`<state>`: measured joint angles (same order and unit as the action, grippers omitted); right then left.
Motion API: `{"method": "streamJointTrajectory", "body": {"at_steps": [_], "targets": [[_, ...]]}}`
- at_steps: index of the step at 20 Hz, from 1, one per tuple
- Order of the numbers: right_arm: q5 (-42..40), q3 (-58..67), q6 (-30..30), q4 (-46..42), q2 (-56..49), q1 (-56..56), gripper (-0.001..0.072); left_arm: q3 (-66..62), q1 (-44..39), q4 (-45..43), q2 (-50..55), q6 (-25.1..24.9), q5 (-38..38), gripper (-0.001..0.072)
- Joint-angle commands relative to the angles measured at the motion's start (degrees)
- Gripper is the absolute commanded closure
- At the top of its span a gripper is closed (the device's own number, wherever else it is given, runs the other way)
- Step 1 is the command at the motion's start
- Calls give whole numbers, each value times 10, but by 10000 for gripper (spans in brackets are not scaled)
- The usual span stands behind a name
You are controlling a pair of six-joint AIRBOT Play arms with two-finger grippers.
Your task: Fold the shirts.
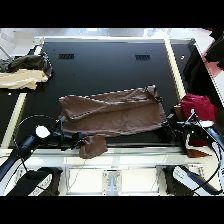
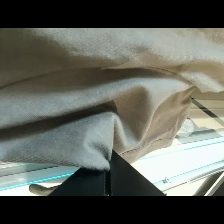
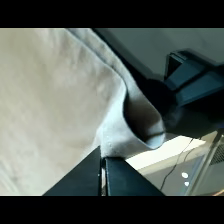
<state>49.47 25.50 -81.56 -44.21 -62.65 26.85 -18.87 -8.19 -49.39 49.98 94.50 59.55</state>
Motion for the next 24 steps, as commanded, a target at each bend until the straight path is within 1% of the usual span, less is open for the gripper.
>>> {"method": "streamJointTrajectory", "body": {"at_steps": [1, 3, 4, 5, 6, 8, 9, 10, 11, 13, 14, 15, 17, 19, 20, 23, 24], "targets": [[21, 19, 24, 9, 4, -2, 697, -5, 2, -1, -8, -24, 2, 698], [92, 57, 110, 3, 27, -2, 698, -21, 21, -7, -47, -36, 7, 698], [136, 79, 144, -8, 48, -2, 698, -33, 35, -17, -75, -39, 12, 698], [178, 98, 170, -20, 73, -2, 698, -47, 50, -36, -112, -39, 21, 698], [215, 115, 183, -38, 105, -2, 698, -60, 63, -60, -151, -39, 31, 698], [253, 134, 182, -83, 187, -4, 697, -83, 85, -124, -238, -35, 43, 699], [257, 133, 176, -91, 230, -5, 698, -91, 94, -160, -280, -10, 44, 700], [267, 132, 161, -87, 273, -5, 698, -96, 100, -192, -316, 33, 46, 700], [275, 130, 141, -88, 312, -5, 698, -99, 104, -216, -339, 64, 57, 701], [294, 130, 99, -108, 379, -5, 699, -108, 104, -219, -354, 67, 95, 701], [308, 130, 80, -126, 400, -5, 699, -116, 104, -220, -346, 66, 102, 701], [326, 130, 70, -141, 410, -5, 699, -129, 104, -220, -332, 44, 97, 701], [349, 129, 69, -145, 403, -5, 699, -165, 104, -220, -277, -5, 78, 702], [327, 129, 71, -142, 370, -5, 699, -215, 104, -220, -184, -63, 69, 701], [312, 129, 72, -136, 345, -5, 699, -245, 104, -220, -130, -83, 60, 702], [296, 129, 77, -128, 263, -5, 699, -335, 96, -220, 20, -133, 38, 701], [289, 129, 77, -129, 233, -10, 699, -362, 87, -220, 67, -140, 38, 701]]}}
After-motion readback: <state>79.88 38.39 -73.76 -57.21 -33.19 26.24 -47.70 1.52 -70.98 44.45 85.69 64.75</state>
